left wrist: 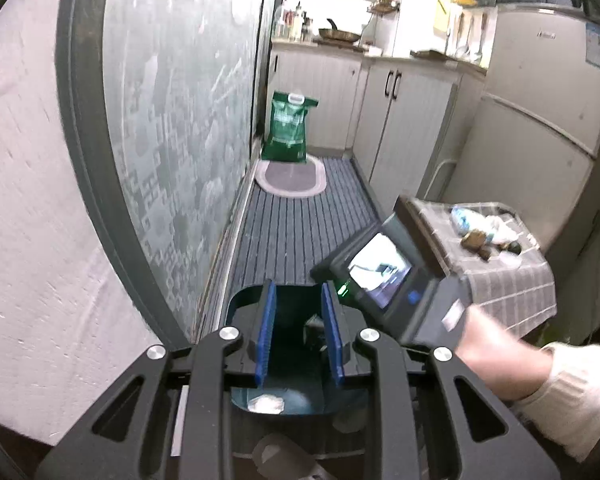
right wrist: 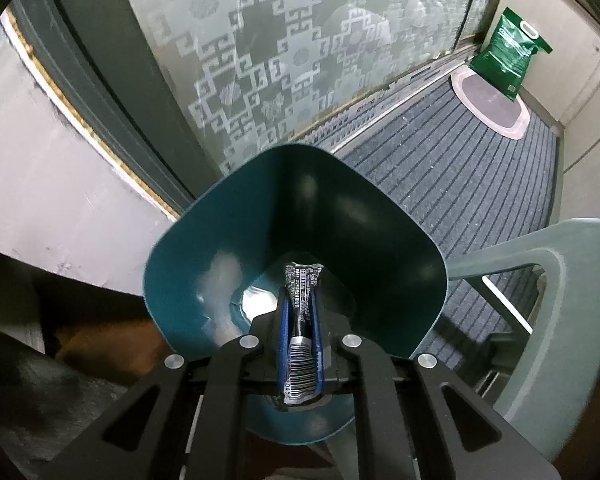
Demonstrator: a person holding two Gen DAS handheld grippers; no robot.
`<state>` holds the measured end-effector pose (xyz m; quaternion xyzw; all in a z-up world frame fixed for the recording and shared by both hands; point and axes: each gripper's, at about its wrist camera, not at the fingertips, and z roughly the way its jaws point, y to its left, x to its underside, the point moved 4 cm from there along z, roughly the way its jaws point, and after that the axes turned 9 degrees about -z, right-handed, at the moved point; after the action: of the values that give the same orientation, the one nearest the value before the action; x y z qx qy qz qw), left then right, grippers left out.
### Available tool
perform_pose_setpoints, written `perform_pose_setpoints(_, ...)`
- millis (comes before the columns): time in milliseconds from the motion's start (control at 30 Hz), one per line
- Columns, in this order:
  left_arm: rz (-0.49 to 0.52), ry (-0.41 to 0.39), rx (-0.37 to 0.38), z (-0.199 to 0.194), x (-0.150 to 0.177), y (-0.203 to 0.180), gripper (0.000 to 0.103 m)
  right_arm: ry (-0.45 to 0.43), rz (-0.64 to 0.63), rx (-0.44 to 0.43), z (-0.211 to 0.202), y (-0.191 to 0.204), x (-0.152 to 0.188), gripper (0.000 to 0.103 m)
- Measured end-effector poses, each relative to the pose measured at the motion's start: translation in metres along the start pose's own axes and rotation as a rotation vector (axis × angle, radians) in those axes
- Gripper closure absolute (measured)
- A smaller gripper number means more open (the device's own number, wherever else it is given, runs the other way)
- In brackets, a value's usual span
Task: Collect trash
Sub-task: 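Open the left tool to drop the tissue while the right tool drops the wrapper into the bin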
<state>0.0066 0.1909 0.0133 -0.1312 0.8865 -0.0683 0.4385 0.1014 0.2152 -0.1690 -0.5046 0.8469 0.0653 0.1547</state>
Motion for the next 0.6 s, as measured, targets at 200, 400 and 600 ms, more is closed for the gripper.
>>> perform_pose_setpoints(200, 0.011, -0.060, 0.029, -0.022, -0.012, -0.015, 0.078, -0.004, 0.009, 0.001, -0.001, 0.001, 0.000, 0.083)
perform_pose_setpoints(400, 0.007, -0.094, 0.032, -0.034, -0.017, -0.022, 0.077, -0.053, 0.009, -0.021, -0.020, 0.003, -0.002, 0.077)
perform_pose_setpoints(600, -0.001, -0.119, 0.030, -0.039, -0.023, -0.027, 0.077, -0.129, 0.015, -0.043, -0.049, 0.001, -0.005, 0.077)
